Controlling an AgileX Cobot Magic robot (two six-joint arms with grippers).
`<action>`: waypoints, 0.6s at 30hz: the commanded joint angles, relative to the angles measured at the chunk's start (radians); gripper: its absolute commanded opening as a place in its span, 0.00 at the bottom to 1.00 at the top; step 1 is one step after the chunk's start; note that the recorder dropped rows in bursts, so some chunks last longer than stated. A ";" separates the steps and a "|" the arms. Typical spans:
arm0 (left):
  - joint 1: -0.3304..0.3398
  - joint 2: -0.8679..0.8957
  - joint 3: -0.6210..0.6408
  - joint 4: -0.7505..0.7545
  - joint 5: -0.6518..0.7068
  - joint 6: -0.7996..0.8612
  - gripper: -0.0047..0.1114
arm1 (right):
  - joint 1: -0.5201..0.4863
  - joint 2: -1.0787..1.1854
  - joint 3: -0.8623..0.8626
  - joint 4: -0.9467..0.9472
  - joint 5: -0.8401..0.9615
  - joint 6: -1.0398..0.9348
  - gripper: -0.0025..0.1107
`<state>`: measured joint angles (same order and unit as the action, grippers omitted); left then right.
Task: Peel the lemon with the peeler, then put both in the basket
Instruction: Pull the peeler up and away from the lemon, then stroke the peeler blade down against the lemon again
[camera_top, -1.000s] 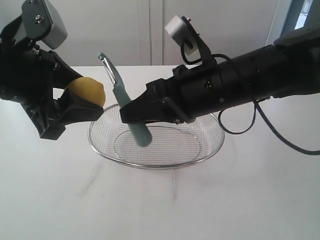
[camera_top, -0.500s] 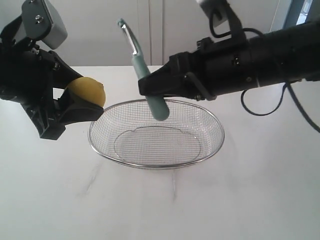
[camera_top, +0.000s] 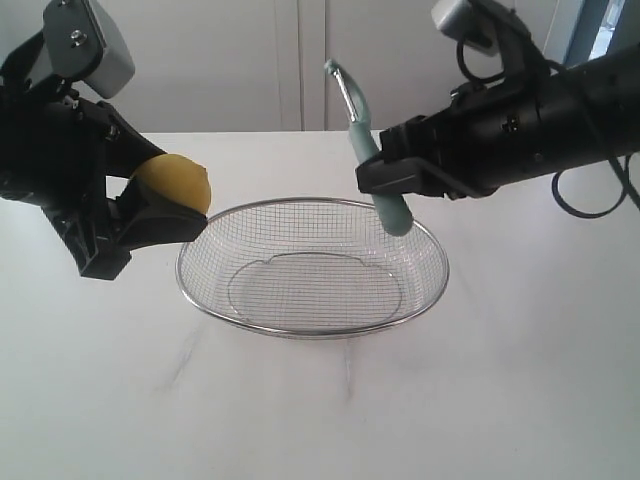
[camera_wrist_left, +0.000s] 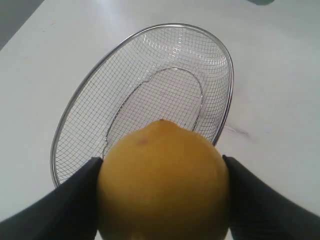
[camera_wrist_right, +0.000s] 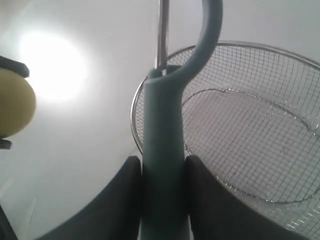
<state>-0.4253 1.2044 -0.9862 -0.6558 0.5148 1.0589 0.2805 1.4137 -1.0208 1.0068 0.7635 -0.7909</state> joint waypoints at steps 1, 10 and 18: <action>-0.006 -0.006 0.002 -0.016 0.008 -0.008 0.04 | 0.002 0.051 -0.001 -0.005 0.041 0.018 0.02; -0.006 -0.006 0.002 -0.016 0.008 -0.008 0.04 | 0.091 0.177 -0.001 0.073 0.043 0.013 0.02; -0.006 -0.006 0.002 -0.016 0.008 -0.008 0.04 | 0.201 0.237 -0.003 0.262 0.092 -0.108 0.02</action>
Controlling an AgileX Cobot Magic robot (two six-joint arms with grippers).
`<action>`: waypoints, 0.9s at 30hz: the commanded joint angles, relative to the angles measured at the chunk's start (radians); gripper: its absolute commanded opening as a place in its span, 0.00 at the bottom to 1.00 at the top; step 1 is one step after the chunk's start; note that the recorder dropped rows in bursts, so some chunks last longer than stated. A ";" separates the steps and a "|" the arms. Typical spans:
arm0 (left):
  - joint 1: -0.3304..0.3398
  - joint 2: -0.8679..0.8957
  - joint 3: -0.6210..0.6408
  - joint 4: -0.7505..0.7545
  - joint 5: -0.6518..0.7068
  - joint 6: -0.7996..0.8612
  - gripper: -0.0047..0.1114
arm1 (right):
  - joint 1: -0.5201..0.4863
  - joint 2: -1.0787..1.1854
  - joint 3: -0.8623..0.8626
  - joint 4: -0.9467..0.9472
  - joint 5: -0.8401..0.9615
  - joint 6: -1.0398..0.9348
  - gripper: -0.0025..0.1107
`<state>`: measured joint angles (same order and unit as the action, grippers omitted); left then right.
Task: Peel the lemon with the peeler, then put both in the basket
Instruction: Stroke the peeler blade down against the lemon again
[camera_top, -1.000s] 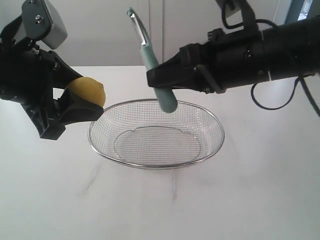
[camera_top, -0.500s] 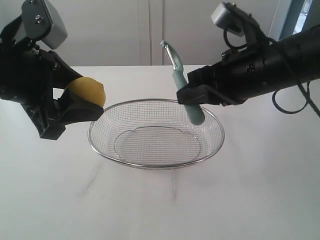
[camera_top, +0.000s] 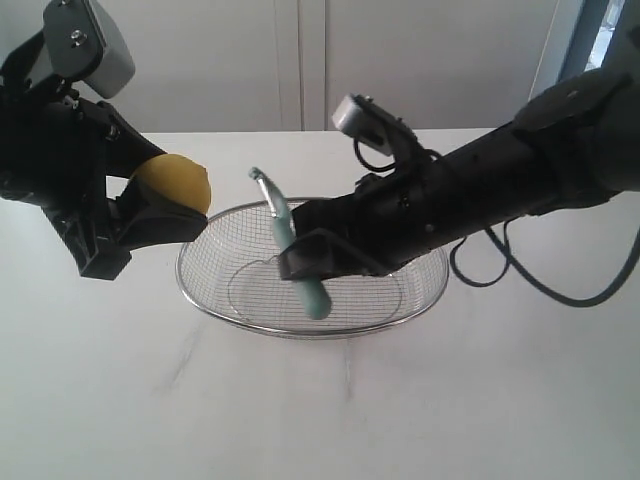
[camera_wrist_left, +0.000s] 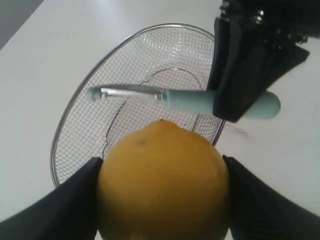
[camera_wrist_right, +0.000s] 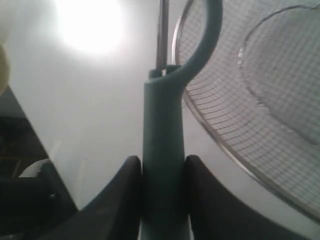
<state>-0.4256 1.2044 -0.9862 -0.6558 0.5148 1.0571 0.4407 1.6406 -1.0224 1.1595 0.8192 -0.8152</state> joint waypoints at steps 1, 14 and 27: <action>-0.005 -0.006 0.002 -0.016 0.008 -0.006 0.04 | 0.051 0.010 -0.003 0.138 0.038 -0.105 0.02; -0.005 -0.006 0.002 -0.016 0.004 -0.006 0.04 | 0.059 0.010 -0.005 0.245 0.110 -0.153 0.02; -0.005 -0.006 0.002 -0.016 0.008 -0.006 0.04 | 0.057 -0.026 -0.005 0.234 0.094 -0.176 0.02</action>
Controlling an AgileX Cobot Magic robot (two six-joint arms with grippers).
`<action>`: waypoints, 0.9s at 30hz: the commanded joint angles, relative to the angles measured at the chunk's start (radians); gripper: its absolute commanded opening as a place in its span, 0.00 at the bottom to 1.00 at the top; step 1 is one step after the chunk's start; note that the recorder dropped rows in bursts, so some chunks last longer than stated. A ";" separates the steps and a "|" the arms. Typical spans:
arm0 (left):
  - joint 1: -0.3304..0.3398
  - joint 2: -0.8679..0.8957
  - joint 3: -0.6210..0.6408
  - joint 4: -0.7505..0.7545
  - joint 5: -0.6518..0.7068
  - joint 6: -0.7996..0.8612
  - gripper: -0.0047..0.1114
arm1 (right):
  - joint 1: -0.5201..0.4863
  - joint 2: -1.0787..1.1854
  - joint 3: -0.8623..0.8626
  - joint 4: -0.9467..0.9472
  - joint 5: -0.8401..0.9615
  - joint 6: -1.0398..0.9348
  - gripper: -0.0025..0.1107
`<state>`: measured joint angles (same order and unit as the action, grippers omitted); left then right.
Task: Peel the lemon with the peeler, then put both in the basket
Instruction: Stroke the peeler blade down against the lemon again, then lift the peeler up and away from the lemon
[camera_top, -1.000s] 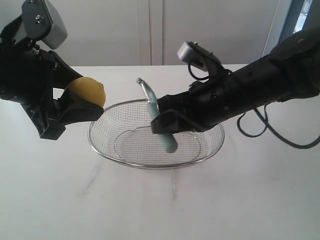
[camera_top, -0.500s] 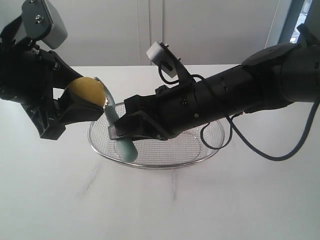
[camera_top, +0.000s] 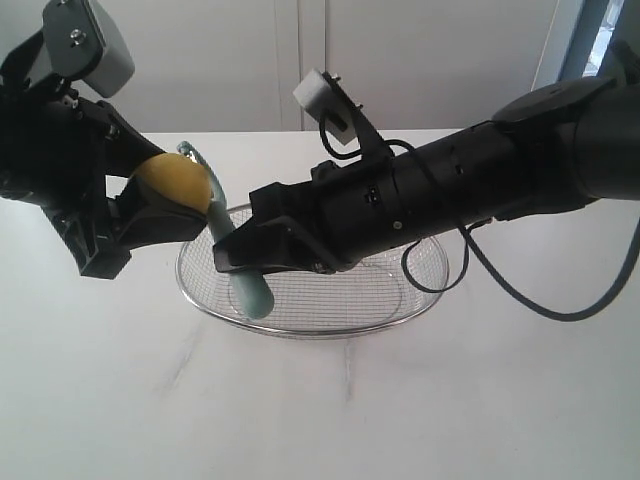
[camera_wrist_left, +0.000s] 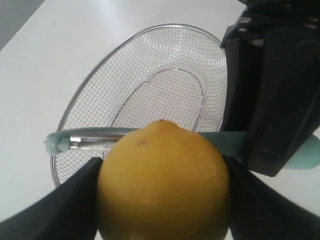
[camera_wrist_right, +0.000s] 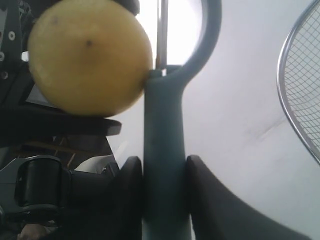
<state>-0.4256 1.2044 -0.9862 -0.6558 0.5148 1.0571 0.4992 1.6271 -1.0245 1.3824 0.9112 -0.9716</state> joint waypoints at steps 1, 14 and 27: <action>-0.005 -0.006 0.002 -0.016 0.008 -0.006 0.04 | -0.001 -0.013 -0.003 0.011 0.001 -0.019 0.02; -0.005 -0.006 0.002 -0.016 0.009 -0.006 0.04 | -0.041 -0.017 -0.003 0.006 0.010 -0.015 0.02; -0.005 -0.006 0.002 -0.016 0.009 -0.006 0.04 | -0.058 -0.110 -0.003 0.004 0.007 -0.015 0.02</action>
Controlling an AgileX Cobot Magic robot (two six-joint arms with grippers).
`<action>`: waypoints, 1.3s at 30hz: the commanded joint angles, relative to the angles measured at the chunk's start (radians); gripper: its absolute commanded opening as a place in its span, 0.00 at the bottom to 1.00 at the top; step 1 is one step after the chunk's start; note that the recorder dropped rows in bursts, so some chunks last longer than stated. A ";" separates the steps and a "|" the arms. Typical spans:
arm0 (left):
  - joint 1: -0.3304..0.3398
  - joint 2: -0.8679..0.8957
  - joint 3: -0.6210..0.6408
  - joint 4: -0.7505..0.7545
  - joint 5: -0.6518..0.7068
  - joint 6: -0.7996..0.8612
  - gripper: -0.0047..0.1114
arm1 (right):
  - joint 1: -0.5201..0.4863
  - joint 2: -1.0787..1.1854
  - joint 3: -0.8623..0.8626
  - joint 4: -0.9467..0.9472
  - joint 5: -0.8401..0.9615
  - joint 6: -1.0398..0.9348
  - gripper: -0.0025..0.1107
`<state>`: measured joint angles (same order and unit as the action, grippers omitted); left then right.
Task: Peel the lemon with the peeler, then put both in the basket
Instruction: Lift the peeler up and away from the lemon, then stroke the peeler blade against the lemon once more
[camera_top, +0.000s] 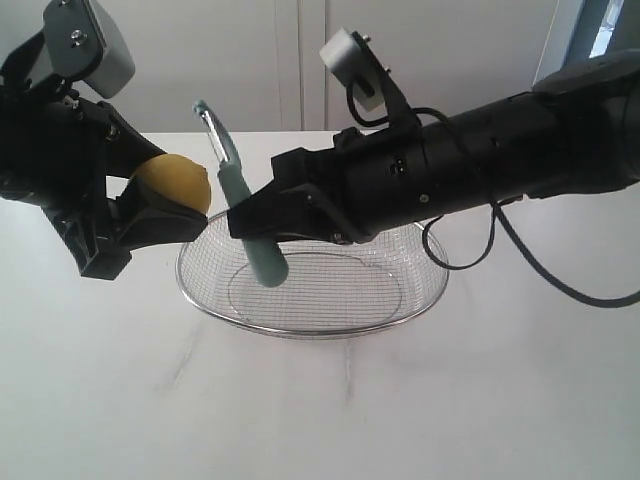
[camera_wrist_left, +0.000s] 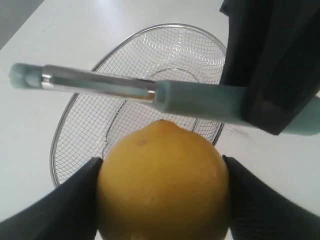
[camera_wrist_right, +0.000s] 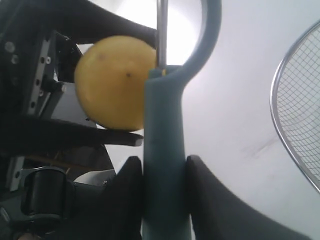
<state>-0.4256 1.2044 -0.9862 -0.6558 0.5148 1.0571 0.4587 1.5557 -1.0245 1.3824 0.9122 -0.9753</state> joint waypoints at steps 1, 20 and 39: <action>-0.005 -0.006 0.002 -0.016 0.009 -0.006 0.04 | -0.026 -0.048 -0.003 0.004 0.006 -0.011 0.02; -0.005 -0.006 0.002 -0.016 0.009 -0.006 0.04 | -0.120 -0.139 0.042 -0.239 -0.155 0.142 0.02; -0.005 -0.006 0.002 -0.016 0.009 -0.006 0.04 | 0.020 0.033 0.119 0.073 -0.041 0.003 0.02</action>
<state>-0.4256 1.2044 -0.9862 -0.6558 0.5148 1.0571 0.4579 1.5842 -0.9064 1.3663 0.8314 -0.9214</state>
